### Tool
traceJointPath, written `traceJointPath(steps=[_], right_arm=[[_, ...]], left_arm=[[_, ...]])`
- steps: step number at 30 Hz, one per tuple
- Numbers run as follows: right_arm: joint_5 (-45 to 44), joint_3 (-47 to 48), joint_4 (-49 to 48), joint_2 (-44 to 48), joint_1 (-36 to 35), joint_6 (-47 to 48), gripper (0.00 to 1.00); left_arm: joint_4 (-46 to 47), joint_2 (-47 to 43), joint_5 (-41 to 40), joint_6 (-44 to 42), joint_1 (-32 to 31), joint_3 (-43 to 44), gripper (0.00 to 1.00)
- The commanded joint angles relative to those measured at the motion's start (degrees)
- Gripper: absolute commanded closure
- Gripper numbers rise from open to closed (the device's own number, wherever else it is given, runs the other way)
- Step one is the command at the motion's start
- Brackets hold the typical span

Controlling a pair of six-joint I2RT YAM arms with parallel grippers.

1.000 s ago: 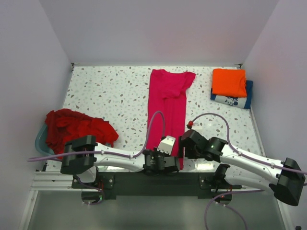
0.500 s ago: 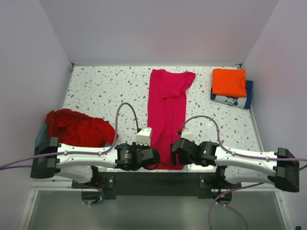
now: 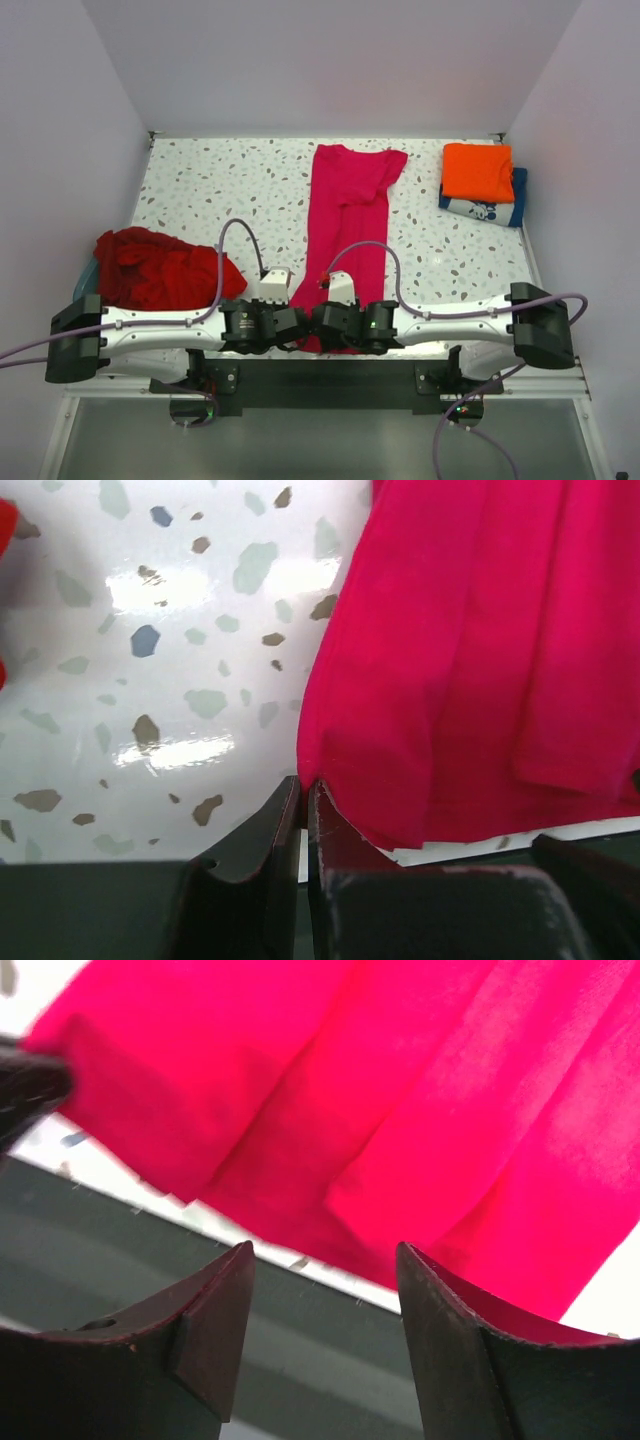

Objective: Fold and stack the t-shirts
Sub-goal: Fold the tshirt

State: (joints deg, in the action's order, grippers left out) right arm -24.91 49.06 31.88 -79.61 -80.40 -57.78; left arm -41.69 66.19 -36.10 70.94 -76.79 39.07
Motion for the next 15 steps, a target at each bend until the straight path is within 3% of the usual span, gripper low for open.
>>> traceJointPath(steps=[1, 15], right_arm=[[-4.1, 2.0, -1.7, -3.7, -0.3, 0.2, 0.39], [-6.6, 1.5, -6.3, -6.5, -0.5, 2.5, 0.5]], left_arm=[[2.5, -0.8, -0.4, 0.6, 0.3, -0.5, 0.91], [4.2, -0.7, 0.9, 0.8, 0.6, -1.9, 0.94]])
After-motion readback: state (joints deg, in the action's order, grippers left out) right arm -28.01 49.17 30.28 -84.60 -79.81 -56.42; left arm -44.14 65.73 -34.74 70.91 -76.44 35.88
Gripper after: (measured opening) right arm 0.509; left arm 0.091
